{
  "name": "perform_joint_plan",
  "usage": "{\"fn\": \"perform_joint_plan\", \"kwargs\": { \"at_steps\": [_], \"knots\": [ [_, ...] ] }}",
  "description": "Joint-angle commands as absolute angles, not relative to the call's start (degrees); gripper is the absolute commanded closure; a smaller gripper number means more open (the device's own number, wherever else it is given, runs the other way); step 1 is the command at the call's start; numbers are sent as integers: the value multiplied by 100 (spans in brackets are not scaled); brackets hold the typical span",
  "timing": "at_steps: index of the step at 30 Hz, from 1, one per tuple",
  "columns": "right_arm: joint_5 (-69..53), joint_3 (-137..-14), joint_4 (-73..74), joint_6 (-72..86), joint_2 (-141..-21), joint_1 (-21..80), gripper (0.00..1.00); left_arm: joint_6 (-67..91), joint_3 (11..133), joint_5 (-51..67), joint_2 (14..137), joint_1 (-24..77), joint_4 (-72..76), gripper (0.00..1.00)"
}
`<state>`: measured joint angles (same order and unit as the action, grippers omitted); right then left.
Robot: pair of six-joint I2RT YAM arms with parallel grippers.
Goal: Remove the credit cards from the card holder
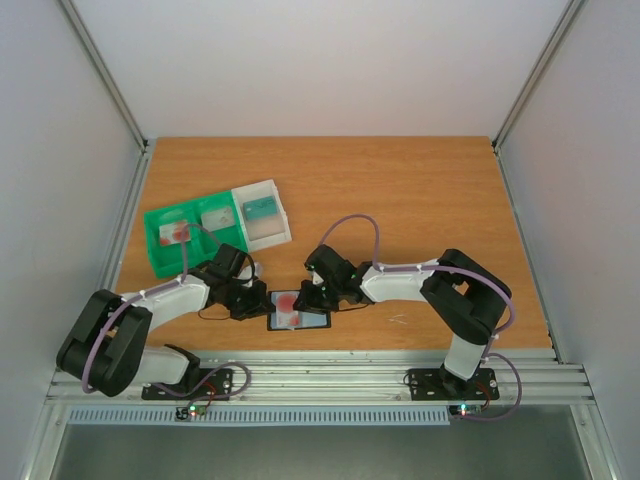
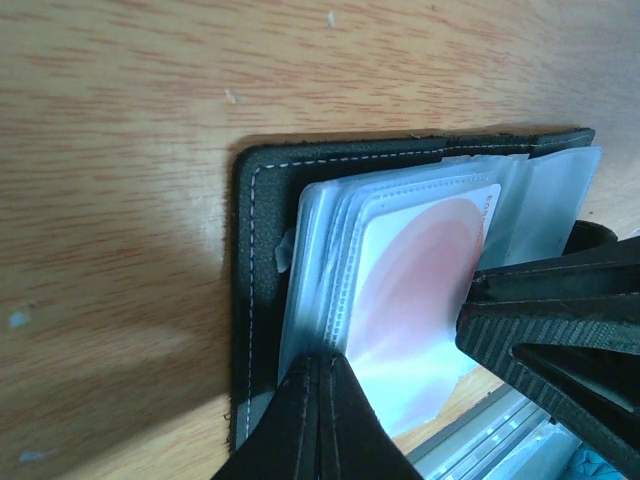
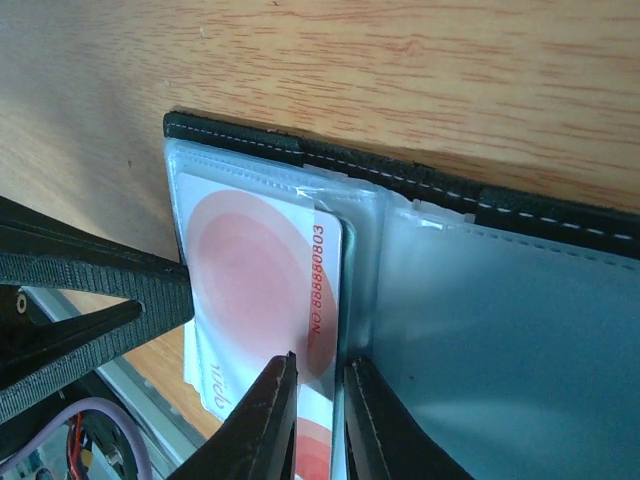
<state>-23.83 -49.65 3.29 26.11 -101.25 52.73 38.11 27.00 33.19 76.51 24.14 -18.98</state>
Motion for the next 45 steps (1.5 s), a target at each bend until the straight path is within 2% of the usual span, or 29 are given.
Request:
{"fn": "perform_joint_plan", "kwargs": {
  "at_steps": [1,12,29,33,37,42,45],
  "knots": [
    [-2390,-4879,63,2707,-10265,5309,85,3718,2586,2963,7822,2443,-1953,100],
    [-2324,-4683,-235,2696,-10002,5295,99,3727,2575,2893,7839,2443,-1968,99],
    [-2253,-4473,-254,2836,-9774,5160,99,3700,2592,2850,7866,2444,-2013,99],
    [-2312,-4508,-334,2886,-9908,5150,88,3709,2593,2856,7862,2443,-2007,99],
    [-2371,-4547,-380,2898,-10054,5152,83,3706,2577,2874,7870,2443,-1977,99],
    [-2385,-4551,-413,2892,-10116,5156,83,3709,2566,2887,7857,2443,-1979,99],
    [-2409,-4537,-450,2891,-10116,5151,86,3716,2575,2891,7857,2446,-1978,99]
  ]
}}
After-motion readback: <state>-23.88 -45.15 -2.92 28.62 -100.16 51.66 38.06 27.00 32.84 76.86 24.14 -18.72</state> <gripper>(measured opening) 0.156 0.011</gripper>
